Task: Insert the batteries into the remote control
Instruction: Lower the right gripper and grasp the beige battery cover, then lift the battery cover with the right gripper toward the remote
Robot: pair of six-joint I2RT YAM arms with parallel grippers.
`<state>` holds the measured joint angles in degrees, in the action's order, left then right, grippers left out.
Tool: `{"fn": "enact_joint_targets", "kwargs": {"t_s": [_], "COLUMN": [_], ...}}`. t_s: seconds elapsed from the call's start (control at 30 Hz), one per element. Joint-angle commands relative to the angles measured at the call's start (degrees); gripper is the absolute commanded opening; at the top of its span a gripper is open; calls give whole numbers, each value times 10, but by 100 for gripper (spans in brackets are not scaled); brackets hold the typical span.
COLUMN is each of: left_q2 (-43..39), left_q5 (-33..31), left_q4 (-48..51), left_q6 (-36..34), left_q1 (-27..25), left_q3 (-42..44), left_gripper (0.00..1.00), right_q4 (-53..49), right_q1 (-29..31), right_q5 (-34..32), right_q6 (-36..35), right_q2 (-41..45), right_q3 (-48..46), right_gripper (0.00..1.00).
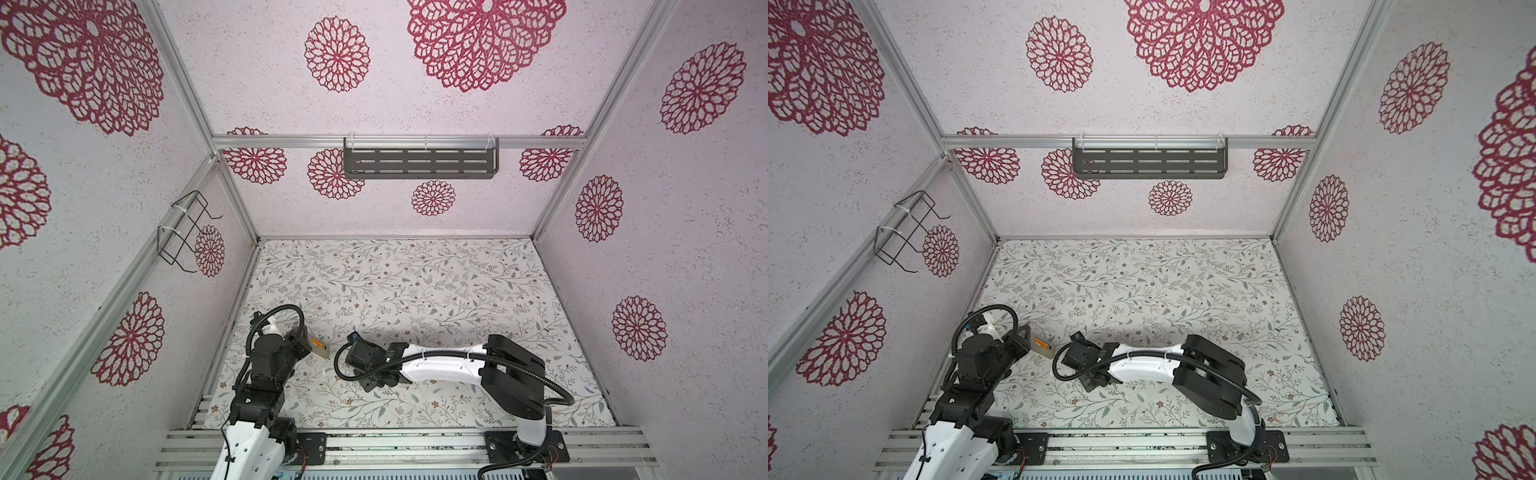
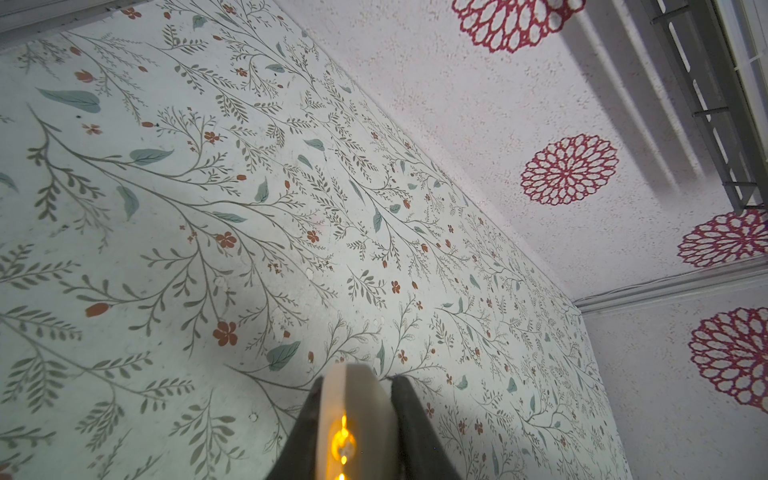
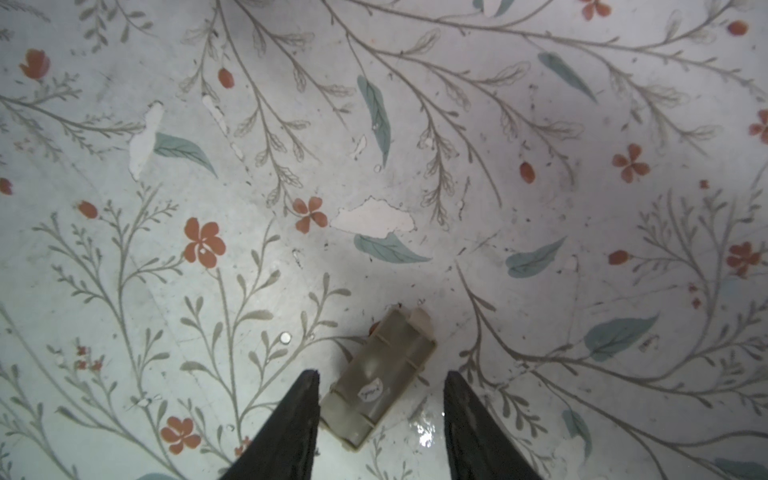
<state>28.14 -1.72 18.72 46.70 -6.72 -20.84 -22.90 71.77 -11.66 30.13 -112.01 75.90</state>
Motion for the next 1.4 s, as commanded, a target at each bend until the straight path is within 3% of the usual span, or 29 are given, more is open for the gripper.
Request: {"fn": "enact_joint_targets", "kwargs": {"t_s": [0.0,0.4,0.63,0.8,1.2,1.37], "left_q2": [-3,0,2,7,117,136], "left_q5": [12,22,27,37,174,199], "left_q4": [-29,-42,-46,-50,-153,-170], "left_q6": [-8,-6,-4,-4,2,-1], "left_q1": [-4,-3,-2,-2,-4,-34], "left_q3": [0,5,7,8,11,6], "left_gripper": [0,0,0,0,0,0], "right_q4": [2,-42,-46,-46,-54,-58], "right_q1": [-4,3,2,0,0,-10], "right_q5": [0,-39,-45,-44,-9,-21], "right_q6": [12,-2,-19,-31,-33,-37], "right_q2": [-6,-41,-32,-15,109,142], "right_q3": [-1,14,-2,-28,-177,-204], "right_gripper": [50,48,30,23,21,24]}}
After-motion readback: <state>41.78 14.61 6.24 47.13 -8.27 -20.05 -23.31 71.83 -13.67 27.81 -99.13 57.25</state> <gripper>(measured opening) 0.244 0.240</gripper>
